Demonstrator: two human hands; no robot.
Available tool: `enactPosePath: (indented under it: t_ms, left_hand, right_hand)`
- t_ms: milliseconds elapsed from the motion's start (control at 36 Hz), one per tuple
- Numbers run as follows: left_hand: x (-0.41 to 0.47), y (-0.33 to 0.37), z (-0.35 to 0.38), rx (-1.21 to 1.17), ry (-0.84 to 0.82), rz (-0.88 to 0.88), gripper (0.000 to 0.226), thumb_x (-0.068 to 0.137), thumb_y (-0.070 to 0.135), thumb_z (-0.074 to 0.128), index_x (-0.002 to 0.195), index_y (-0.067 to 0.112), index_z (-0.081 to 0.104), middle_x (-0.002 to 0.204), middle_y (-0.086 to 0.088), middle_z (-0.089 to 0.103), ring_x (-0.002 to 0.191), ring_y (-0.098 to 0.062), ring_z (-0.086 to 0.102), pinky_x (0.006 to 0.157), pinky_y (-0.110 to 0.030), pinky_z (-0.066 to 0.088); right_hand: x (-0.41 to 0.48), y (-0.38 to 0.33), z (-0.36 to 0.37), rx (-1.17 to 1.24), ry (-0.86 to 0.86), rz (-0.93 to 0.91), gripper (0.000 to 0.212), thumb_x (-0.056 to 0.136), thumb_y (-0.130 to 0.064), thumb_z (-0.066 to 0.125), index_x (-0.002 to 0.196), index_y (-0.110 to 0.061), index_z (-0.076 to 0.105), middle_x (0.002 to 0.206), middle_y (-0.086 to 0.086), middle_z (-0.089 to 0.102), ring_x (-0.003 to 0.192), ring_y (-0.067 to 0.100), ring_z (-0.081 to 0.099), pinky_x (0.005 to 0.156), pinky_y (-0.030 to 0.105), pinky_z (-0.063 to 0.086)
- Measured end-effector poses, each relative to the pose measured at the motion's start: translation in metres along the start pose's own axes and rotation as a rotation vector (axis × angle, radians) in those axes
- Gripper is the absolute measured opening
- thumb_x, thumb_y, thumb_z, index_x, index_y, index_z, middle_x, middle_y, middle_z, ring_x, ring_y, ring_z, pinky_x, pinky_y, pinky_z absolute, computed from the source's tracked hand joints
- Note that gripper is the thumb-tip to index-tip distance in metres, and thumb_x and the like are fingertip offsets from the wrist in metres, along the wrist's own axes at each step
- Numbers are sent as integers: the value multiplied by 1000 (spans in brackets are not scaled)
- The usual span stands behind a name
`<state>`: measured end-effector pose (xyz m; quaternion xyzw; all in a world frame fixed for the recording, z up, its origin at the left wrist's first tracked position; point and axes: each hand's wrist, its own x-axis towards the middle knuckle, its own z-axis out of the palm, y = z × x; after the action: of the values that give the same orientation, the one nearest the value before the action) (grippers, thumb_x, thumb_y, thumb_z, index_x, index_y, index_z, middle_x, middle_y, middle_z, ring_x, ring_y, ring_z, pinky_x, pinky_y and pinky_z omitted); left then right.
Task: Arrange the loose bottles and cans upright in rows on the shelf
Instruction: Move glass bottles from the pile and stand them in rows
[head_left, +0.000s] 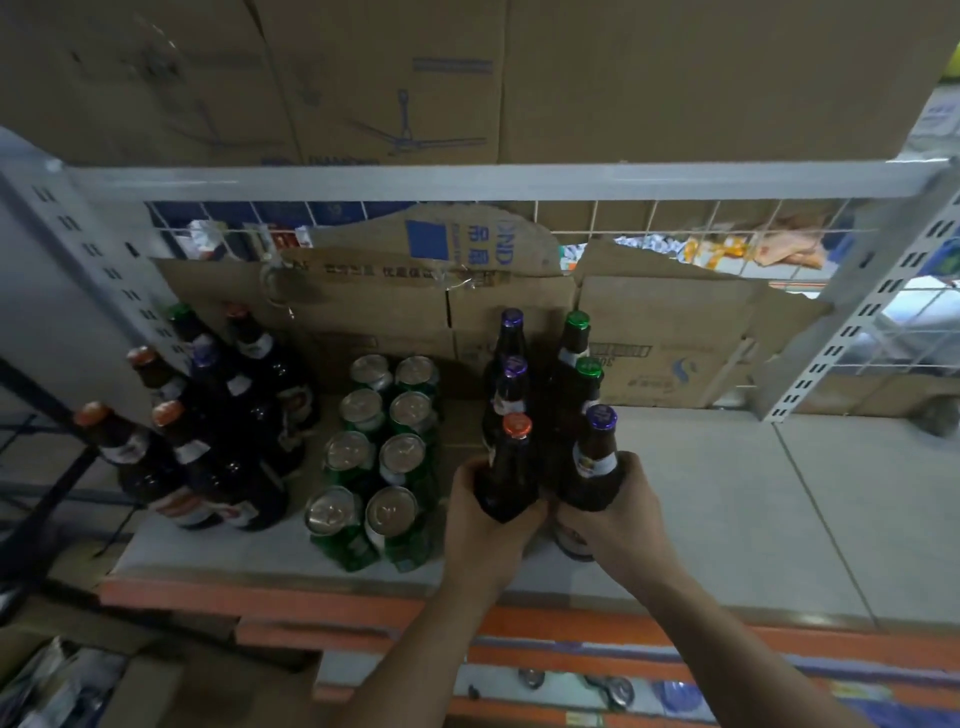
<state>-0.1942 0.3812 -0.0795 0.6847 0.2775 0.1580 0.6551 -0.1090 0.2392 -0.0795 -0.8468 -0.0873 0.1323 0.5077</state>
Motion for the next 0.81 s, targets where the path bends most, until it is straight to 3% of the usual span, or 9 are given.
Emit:
enactPosePath:
  t_ms: [56,139,222,389,556,694,806]
  left_hand:
    - [2,-2,2,6,0,-2,60,72,25,90,118,39,53,113,14,69,96,7,66,78,-20,52]
    - [7,-2,5,18,9,9,60,74,24,90,120,33,53,113,12,67,98,6,65,74,-14,52]
    - [12,-5,8,19,18,7,65,74,27,89,126,28,50,117,9,64,106,-4,64,80,-18,52]
    - [18,-15,7,-16,8,14,74,63,42,87,125,32,48,121,5,62,111,-10,64,90,-32,55]
    - [20,-20,0,-15,-77,1,73,63,42,90,124,41,49,119,10,66,111,-11,66,94,-48,57]
    - [24,-16,-9,29,-170,-24,72,60,46,90,116,54,47,121,13,64,114,-11,64,96,-45,57]
    - [26,-13,-12,47,-204,-40,77,58,46,90,120,48,45,125,10,62,116,-9,62,100,-44,55]
  right_hand:
    - [-1,-1,1,28,15,9,53,72,-20,87,112,-20,52,93,0,72,81,15,70,53,16,48]
    - [-1,-1,2,63,28,20,55,75,-17,87,116,-17,50,97,0,69,83,9,66,50,11,47]
    - [-3,-1,7,72,44,11,55,77,-22,87,115,-20,48,96,-6,65,81,3,62,51,12,44]
    - [1,10,24,82,108,-16,57,68,-30,90,107,-26,48,108,8,60,89,17,66,63,28,55]
    - [3,15,18,70,43,-5,70,64,-27,92,114,-30,44,113,4,61,95,16,66,66,27,56]
    - [6,9,11,35,-1,-14,75,62,-18,94,118,-23,45,112,1,64,93,7,65,65,23,53]
    - [5,2,8,41,-15,-10,77,62,-17,95,120,-22,45,110,-4,63,92,0,61,61,16,49]
